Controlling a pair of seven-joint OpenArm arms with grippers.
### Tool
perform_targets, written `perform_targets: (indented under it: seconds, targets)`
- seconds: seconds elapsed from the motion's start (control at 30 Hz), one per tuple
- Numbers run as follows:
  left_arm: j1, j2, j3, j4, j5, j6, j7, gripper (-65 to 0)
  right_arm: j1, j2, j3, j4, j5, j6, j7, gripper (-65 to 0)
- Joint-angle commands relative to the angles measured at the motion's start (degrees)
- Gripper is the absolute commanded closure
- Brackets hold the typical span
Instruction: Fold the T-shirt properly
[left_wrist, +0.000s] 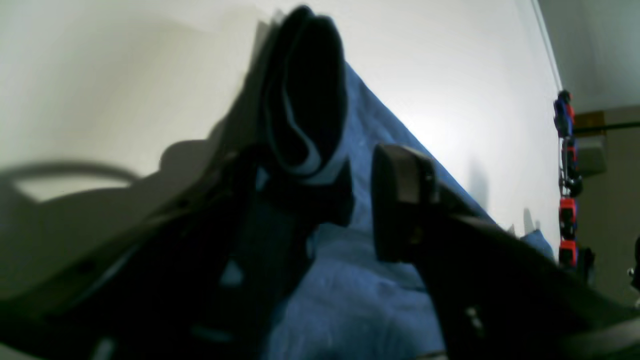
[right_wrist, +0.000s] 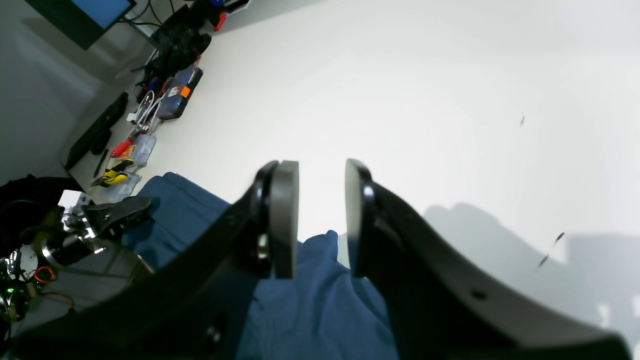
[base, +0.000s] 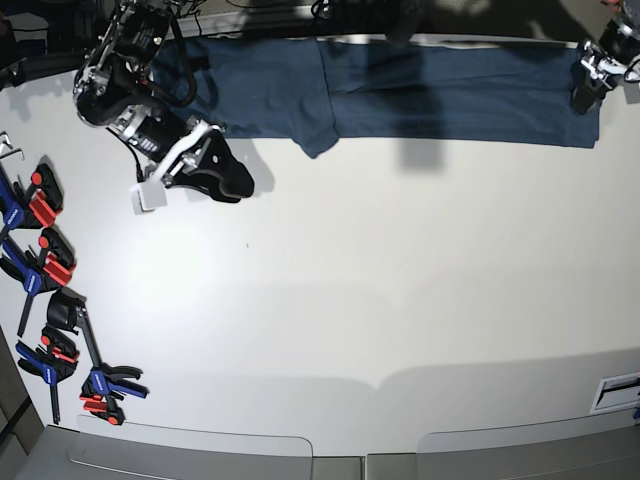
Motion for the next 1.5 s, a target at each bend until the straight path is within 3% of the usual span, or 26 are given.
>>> perform_targets:
  seconds: [0.0, 0.13, 0.2, 0.47, 0.63, 0.77, 0.93, 1.1, 1.37, 1.47]
  targets:
    - [0.7, -0.5, 0.1, 0.2, 2.0, 0.7, 2.2, -22.8, 0.5, 0.5, 0.2, 1.0, 1.4, 0.3, 1.5, -14.3]
    - [0.7, -0.5, 0.1, 0.3, 0.2, 0.7, 2.3, -5.1, 0.5, 0.5, 0.2, 1.0, -2.5, 0.3, 2.7, -14.3]
    - [0.7, -0.5, 0.1, 0.3, -1.9, 0.7, 3.2, 0.0, 0.5, 0.7, 0.2, 1.0, -5.9, 0.3, 4.1, -14.3]
    - [1.7, -0.6, 0.1, 8.0, -6.0, 0.7, 4.7, 0.0, 0.5, 5.8, 0.2, 1.0, -18.1, 0.3, 8.7, -14.3]
    - [5.7, -0.2, 0.1, 21.2, -12.0, 0.7, 8.8, 0.0, 0.5, 8.3, 0.4, 1.0, -25.9, -3.8, 10.0, -14.3]
    - [9.4, 2.9, 0.1, 32.2, -12.3, 0.7, 9.3, 0.0, 0.5, 8.4, 2.5, 1.0, -29.6, -6.6, 11.0, -14.3]
    - [12.6, 9.3, 0.1, 42.4, -18.0, 0.7, 12.4, 0.0, 0.4, 8.8, 7.3, 1.0, -31.3, -8.5, 11.2, -14.3]
    - [12.9, 14.5, 0.7, 47.3, -18.4, 0.7, 13.6, 0.0, 0.3, 11.4, 12.3, 0.7, -31.3, -8.7, 11.3, -14.3]
    - [12.7, 14.9, 13.0, 47.7, -18.4, 0.7, 12.0, 0.0, -0.8, 14.9, 13.7, 0.7, -31.1, -9.4, 10.8, -14.3]
    - [12.5, 14.9, 18.7, 47.7, -12.7, 0.7, 7.4, 0.0, -1.1, 14.8, 13.7, 0.7, -31.1, -9.4, 10.5, -14.3]
